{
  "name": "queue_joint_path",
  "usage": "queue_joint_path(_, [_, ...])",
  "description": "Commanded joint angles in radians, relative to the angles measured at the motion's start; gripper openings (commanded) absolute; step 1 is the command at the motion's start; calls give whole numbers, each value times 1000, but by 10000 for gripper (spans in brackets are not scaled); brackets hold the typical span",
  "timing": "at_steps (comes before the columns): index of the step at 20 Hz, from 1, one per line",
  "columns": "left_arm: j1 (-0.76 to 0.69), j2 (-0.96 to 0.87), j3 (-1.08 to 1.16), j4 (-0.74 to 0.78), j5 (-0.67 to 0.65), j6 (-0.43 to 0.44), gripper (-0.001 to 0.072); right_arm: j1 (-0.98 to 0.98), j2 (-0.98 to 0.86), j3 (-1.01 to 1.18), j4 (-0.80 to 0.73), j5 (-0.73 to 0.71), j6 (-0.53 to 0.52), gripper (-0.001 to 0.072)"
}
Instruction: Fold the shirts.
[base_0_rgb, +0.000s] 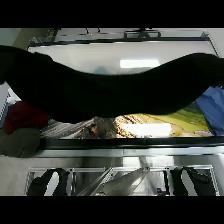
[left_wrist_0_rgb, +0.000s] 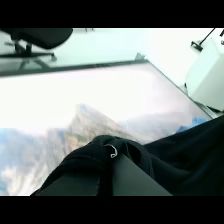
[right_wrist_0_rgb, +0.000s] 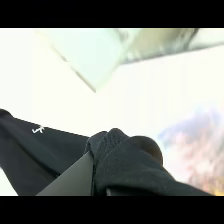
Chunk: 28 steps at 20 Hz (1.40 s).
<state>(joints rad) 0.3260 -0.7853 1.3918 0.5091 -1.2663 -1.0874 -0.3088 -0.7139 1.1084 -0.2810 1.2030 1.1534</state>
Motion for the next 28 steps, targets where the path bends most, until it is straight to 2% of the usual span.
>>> queue_joint_path(1, [-37, -74, -138, -3, -29, 39, 27, 80, -80, -106, -114, -5, 7, 17])
queue_joint_path(5, [-97, -305, -257, 80, -12, 68, 24, 125, -275, -289, -180, -106, 2, 19])
queue_joint_path(7, [-101, -441, -264, 152, 14, 68, 26, 123, -416, -325, -181, -174, -43, 26])
queue_joint_path(8, [-97, -509, -256, 172, 45, 69, 99, 123, -491, -323, -176, -213, -77, 66])
queue_joint_path(10, [-69, -632, -197, 180, 64, 69, 596, 121, -618, -291, -158, -277, -96, 374])
queue_joint_path(11, [-53, -684, -153, 180, 49, 65, 710, 112, -668, -257, -158, -272, -109, 424])
queue_joint_path(13, [-8, -761, -59, 180, -42, 59, 712, 83, -721, -191, -161, -217, -137, 438])
queue_joint_path(15, [26, -800, -11, 180, -138, 5, 712, 40, -722, -141, -180, -161, -138, 438])
queue_joint_path(18, [22, -791, -96, 181, -213, 3, 710, -15, -710, -127, -214, -49, -167, 438])
queue_joint_path(20, [-1, -759, -223, 200, -197, 5, 710, -25, -710, -137, -283, 10, -160, 438])
queue_joint_path(23, [-44, -713, -372, 361, -138, -15, 693, -40, -710, -159, -384, 91, -130, 429])
queue_joint_path(26, [-40, -686, -439, 456, -68, -52, 693, -84, -709, -165, -481, 115, -77, 429])
queue_joint_path(28, [-17, -686, -453, 460, -43, -59, 693, -131, -710, -169, -513, 110, -67, 430])
